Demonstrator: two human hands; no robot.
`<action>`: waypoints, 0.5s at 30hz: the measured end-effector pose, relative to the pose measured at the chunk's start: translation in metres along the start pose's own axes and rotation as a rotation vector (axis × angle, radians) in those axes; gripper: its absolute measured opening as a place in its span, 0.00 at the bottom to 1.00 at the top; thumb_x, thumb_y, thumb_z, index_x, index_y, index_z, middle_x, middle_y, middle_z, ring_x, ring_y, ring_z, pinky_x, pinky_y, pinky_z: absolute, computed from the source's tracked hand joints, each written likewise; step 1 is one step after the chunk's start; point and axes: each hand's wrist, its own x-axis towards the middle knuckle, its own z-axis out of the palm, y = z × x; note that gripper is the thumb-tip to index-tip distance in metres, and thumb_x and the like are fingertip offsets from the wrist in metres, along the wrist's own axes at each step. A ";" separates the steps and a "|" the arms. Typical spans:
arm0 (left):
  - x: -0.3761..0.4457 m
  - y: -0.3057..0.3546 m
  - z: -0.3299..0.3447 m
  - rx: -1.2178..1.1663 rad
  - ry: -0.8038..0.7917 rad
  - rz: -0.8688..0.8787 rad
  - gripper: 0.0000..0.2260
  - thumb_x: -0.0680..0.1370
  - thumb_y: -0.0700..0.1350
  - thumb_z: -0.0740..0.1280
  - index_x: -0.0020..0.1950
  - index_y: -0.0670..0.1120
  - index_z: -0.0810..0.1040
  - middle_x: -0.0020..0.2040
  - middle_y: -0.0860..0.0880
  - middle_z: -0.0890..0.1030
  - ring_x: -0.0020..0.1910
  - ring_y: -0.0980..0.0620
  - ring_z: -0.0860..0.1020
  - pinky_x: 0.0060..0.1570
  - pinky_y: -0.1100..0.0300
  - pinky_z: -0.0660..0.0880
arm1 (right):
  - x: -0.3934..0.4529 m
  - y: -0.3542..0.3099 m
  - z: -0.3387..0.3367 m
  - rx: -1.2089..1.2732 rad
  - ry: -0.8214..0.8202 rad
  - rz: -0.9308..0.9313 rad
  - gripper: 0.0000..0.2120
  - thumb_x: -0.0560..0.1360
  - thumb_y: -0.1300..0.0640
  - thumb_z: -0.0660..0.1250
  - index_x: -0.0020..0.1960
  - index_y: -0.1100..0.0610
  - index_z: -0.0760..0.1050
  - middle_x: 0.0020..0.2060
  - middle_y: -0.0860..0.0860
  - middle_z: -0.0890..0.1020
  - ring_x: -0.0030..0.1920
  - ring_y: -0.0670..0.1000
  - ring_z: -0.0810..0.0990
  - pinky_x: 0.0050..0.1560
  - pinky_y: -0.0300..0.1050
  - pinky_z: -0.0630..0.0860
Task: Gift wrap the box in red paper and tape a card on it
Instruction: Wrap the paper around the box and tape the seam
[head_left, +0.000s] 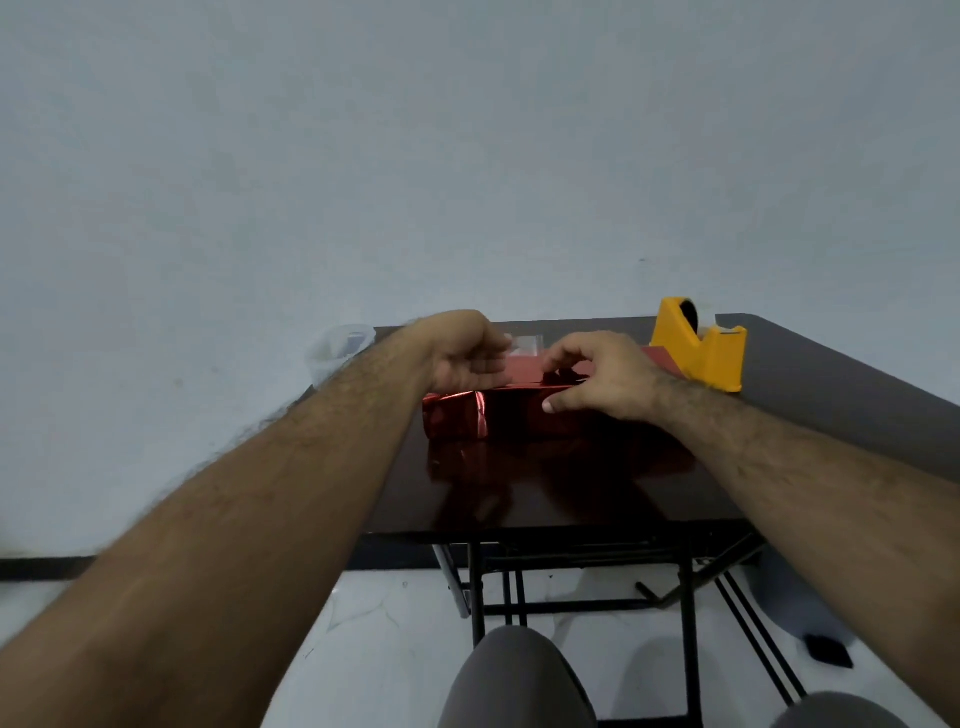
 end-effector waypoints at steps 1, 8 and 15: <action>0.000 0.000 -0.001 -0.004 0.006 -0.010 0.07 0.85 0.34 0.64 0.48 0.39 0.79 0.44 0.45 0.79 0.44 0.50 0.78 0.50 0.51 0.83 | -0.001 0.001 0.000 0.013 -0.002 0.003 0.21 0.65 0.52 0.86 0.56 0.47 0.85 0.53 0.41 0.85 0.55 0.39 0.80 0.53 0.31 0.70; 0.003 0.003 -0.010 0.105 0.058 -0.063 0.06 0.83 0.31 0.65 0.48 0.36 0.78 0.46 0.42 0.79 0.44 0.49 0.80 0.50 0.49 0.82 | -0.003 0.004 0.003 -0.114 -0.006 -0.073 0.27 0.68 0.52 0.84 0.64 0.42 0.80 0.60 0.42 0.79 0.59 0.46 0.80 0.65 0.50 0.78; 0.003 0.006 -0.004 0.184 0.081 -0.081 0.06 0.83 0.31 0.64 0.48 0.34 0.78 0.42 0.43 0.78 0.40 0.49 0.81 0.39 0.56 0.86 | -0.005 0.004 0.006 -0.317 -0.025 -0.213 0.36 0.75 0.48 0.78 0.76 0.34 0.66 0.62 0.41 0.69 0.56 0.48 0.78 0.57 0.52 0.81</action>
